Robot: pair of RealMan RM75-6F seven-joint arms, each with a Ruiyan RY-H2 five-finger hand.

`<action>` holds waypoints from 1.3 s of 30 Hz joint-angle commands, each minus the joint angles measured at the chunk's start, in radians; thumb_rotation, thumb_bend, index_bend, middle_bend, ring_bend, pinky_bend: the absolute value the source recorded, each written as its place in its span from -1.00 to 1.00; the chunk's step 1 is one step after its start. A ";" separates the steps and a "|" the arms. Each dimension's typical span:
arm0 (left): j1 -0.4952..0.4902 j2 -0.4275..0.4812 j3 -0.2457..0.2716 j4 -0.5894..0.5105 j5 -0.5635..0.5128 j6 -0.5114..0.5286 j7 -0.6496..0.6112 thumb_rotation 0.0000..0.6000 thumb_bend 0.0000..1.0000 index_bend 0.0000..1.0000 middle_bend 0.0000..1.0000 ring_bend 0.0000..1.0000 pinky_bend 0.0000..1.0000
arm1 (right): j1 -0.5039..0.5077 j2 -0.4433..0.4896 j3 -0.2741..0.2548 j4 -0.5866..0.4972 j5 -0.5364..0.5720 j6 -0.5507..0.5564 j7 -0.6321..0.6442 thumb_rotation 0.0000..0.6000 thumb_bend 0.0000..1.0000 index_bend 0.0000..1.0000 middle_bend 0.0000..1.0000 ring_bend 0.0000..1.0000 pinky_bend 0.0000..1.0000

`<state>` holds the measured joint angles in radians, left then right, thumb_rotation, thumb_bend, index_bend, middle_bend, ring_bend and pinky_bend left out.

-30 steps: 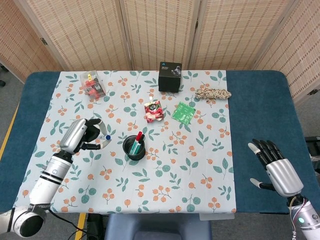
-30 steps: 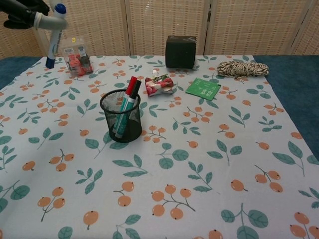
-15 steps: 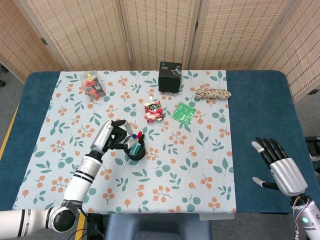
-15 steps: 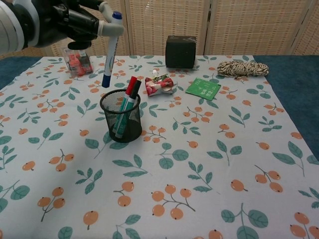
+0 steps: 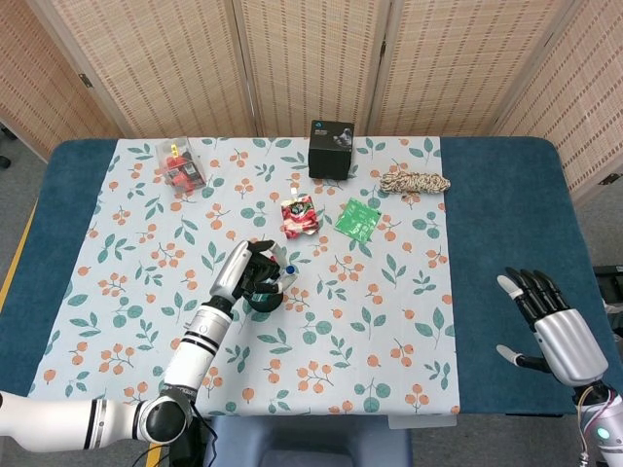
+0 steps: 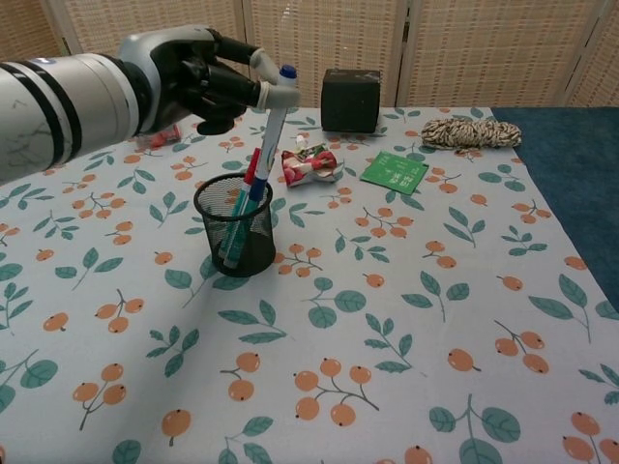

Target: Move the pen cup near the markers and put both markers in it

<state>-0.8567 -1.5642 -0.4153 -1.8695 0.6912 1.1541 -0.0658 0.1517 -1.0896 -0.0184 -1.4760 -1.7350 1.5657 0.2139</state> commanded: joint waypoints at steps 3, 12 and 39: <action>0.027 -0.001 0.003 0.056 0.034 -0.034 -0.041 1.00 -0.23 0.28 1.00 0.86 0.87 | -0.008 -0.001 0.000 0.005 -0.004 0.014 0.001 1.00 -0.87 -1.00 -1.00 -1.00 -1.00; 0.086 0.023 0.023 0.085 0.090 -0.065 -0.094 1.00 -0.23 0.25 1.00 0.86 0.87 | -0.008 -0.012 -0.002 -0.007 -0.004 0.003 -0.038 1.00 -0.87 -1.00 -1.00 -1.00 -1.00; 0.620 0.594 0.417 -0.018 0.840 0.305 0.170 1.00 -0.78 -1.00 -0.86 -0.73 -0.04 | -0.026 -0.068 0.047 -0.038 0.104 -0.016 -0.207 1.00 -0.84 -1.00 -1.00 -1.00 -1.00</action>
<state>-0.3778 -1.0217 -0.0906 -1.9597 1.4348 1.2915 -0.0074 0.1292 -1.1363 0.0130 -1.5007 -1.6619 1.5601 0.0570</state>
